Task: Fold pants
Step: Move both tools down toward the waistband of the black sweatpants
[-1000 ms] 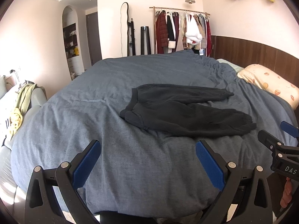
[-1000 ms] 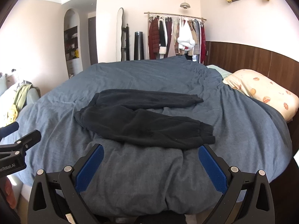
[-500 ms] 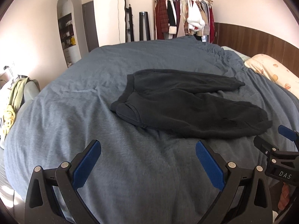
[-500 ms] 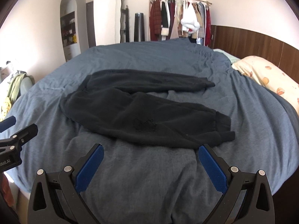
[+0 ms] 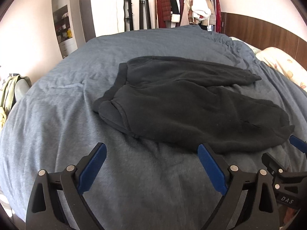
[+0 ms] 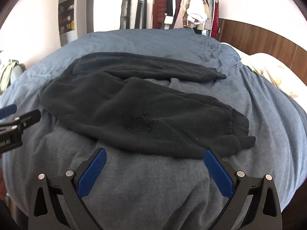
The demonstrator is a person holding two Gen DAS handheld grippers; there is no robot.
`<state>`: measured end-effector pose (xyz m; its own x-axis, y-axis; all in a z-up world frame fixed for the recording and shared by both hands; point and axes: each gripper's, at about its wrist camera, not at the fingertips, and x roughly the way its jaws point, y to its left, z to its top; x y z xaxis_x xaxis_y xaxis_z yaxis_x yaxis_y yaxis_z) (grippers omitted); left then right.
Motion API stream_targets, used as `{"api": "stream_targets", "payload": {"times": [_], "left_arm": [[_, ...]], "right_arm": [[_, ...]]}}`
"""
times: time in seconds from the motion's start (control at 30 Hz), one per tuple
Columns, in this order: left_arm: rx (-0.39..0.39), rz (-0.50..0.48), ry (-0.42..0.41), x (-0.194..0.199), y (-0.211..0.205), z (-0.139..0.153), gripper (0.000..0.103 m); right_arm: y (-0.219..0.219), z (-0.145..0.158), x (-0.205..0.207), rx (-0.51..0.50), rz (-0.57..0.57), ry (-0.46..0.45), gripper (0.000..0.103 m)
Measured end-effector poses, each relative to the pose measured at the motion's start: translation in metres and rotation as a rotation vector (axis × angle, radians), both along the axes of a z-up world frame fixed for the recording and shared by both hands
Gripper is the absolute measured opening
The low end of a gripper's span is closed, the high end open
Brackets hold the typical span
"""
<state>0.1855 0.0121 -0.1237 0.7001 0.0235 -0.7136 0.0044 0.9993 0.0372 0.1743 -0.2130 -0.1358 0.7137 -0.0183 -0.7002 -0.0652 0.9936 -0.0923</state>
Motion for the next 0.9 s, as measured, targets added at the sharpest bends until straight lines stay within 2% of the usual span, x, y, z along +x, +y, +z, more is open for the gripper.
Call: {"api": "stream_targets", "payload": {"times": [0.27,0.43,0.57,0.73,0.8,0.9], "left_arm": [[0.001,-0.016,0.044,0.022,-0.007,-0.018,0.088],[-0.032,-0.007,0.092,0.039,-0.007,-0.029,0.085],[-0.086,0.018,0.166,0.054,-0.004,-0.034,0.084],[-0.127,0.053,0.281,0.071,-0.002,-0.028,0.083],[-0.125,0.060,0.305,0.074,-0.002,-0.025,0.083],[-0.113,0.056,0.331,0.079,-0.001,-0.021,0.083]], "right_arm": [[-0.004,-0.014,0.013,-0.020,-0.008,0.019,0.102],[-0.007,-0.019,0.023,-0.029,-0.019,0.029,0.102],[-0.004,-0.018,0.033,-0.058,-0.002,0.044,0.102],[-0.002,-0.013,0.046,-0.076,0.024,0.118,0.098],[-0.003,-0.011,0.051,-0.065,0.025,0.163,0.094],[-0.006,-0.008,0.055,-0.041,0.007,0.232,0.093]]}}
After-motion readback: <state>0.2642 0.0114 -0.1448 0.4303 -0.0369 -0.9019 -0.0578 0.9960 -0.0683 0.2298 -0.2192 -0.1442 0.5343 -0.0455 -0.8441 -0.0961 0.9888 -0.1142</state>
